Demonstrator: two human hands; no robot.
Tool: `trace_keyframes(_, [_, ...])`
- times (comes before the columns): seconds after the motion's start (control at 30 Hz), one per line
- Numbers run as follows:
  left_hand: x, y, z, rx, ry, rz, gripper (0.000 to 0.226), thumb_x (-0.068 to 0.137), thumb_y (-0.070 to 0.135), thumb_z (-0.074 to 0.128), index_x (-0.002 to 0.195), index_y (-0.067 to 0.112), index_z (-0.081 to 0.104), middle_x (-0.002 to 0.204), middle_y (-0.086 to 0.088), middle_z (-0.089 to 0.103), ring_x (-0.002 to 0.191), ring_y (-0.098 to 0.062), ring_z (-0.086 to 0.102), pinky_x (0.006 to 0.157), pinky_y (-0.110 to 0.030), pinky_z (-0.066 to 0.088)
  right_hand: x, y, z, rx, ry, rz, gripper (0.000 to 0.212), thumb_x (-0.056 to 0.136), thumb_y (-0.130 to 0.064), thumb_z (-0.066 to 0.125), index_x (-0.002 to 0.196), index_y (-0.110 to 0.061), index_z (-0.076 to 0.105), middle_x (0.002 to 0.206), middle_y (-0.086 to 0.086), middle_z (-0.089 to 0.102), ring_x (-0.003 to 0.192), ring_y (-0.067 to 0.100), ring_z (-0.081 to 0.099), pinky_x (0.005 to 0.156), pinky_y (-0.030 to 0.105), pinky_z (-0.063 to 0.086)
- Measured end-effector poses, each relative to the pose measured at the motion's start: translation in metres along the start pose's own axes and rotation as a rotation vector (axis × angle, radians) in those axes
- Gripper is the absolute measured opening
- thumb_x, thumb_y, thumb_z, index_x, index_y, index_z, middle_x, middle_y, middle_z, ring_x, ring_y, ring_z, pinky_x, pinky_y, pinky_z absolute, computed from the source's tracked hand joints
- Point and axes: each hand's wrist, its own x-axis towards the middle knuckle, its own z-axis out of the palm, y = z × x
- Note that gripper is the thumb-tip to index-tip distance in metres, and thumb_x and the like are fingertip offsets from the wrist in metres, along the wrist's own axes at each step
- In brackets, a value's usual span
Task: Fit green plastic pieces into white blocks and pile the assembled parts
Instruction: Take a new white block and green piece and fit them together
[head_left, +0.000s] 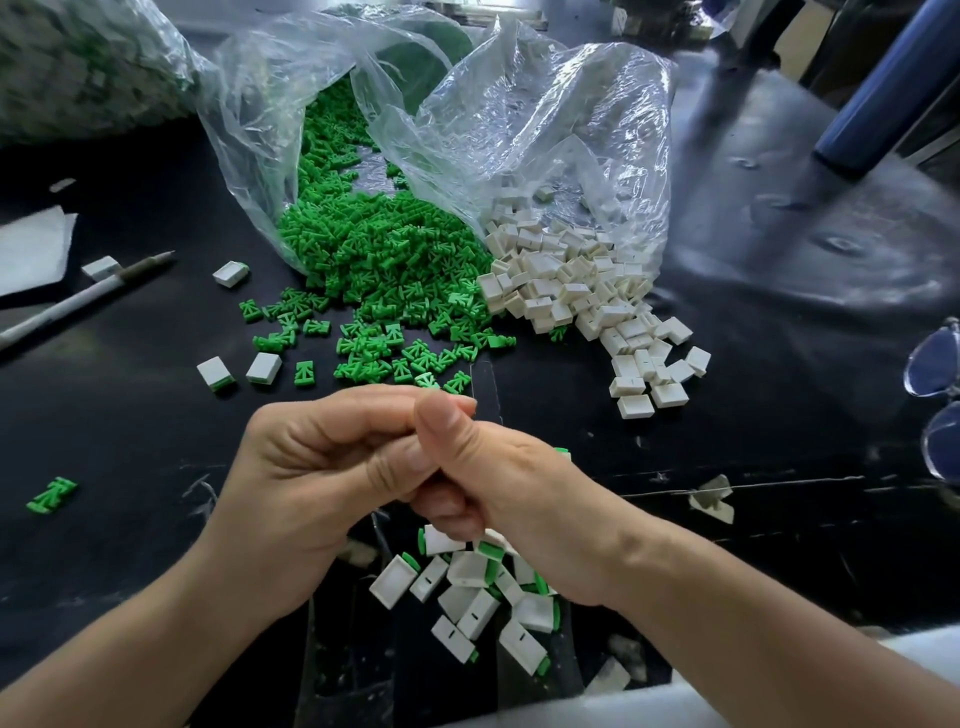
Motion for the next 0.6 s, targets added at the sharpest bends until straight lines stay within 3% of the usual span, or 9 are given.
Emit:
trace_keyframes(0.17, [0.000, -0.005, -0.004, 0.005, 0.005, 0.005, 0.040, 0.077, 0.041, 0.070, 0.107, 0.014, 0.068, 0.091, -0.004, 0.071, 0.083, -0.026, 0.066, 0.077, -0.053, 0.051, 0.000, 0.003, 0.002, -0.016, 0.029, -0.013, 0.075, 0.087, -0.053, 0.020, 0.120, 0.008, 0.050, 0.060, -0.018, 0.039, 0.053, -0.004, 0.039, 0.053, 0.005, 0.034])
trace_keyframes(0.27, [-0.001, -0.006, -0.005, 0.006, 0.012, 0.006, 0.042, 0.076, 0.041, 0.071, 0.106, 0.013, 0.068, 0.090, -0.006, 0.070, 0.082, -0.029, 0.066, 0.077, -0.056, 0.052, 0.002, 0.007, 0.004, -0.014, 0.060, -0.012, 0.075, 0.089, -0.053, 0.023, 0.116, 0.013, 0.048, 0.052, -0.020, 0.041, 0.050, -0.004, 0.039, 0.051, 0.005, 0.034])
trace_keyframes(0.47, [-0.001, -0.006, -0.007, -0.022, 0.044, -0.014, 0.047, 0.072, 0.044, 0.074, 0.100, 0.008, 0.068, 0.083, -0.015, 0.069, 0.075, -0.034, 0.064, 0.069, -0.064, 0.051, 0.008, 0.013, 0.006, 0.045, 0.107, 0.037, 0.077, 0.081, -0.062, 0.031, 0.116, 0.004, 0.051, 0.045, -0.023, 0.047, 0.047, -0.008, 0.048, 0.047, 0.004, 0.036])
trace_keyframes(0.53, [-0.001, -0.005, -0.007, -0.013, 0.033, -0.005, 0.046, 0.072, 0.044, 0.073, 0.101, 0.008, 0.068, 0.084, -0.013, 0.069, 0.076, -0.033, 0.065, 0.071, -0.062, 0.051, 0.008, 0.010, 0.008, 0.070, 0.122, 0.029, 0.074, 0.078, -0.069, 0.033, 0.105, -0.006, 0.060, 0.046, -0.022, 0.046, 0.047, -0.007, 0.046, 0.048, 0.004, 0.035])
trace_keyframes(0.6, [0.000, -0.004, -0.007, -0.010, 0.022, -0.004, 0.046, 0.072, 0.046, 0.073, 0.102, 0.010, 0.068, 0.086, -0.009, 0.070, 0.079, -0.030, 0.065, 0.074, -0.059, 0.052, 0.007, 0.008, 0.010, 0.093, 0.127, 0.006, 0.052, 0.080, -0.065, 0.032, 0.085, -0.026, 0.067, 0.049, -0.019, 0.042, 0.049, -0.003, 0.039, 0.050, 0.007, 0.032])
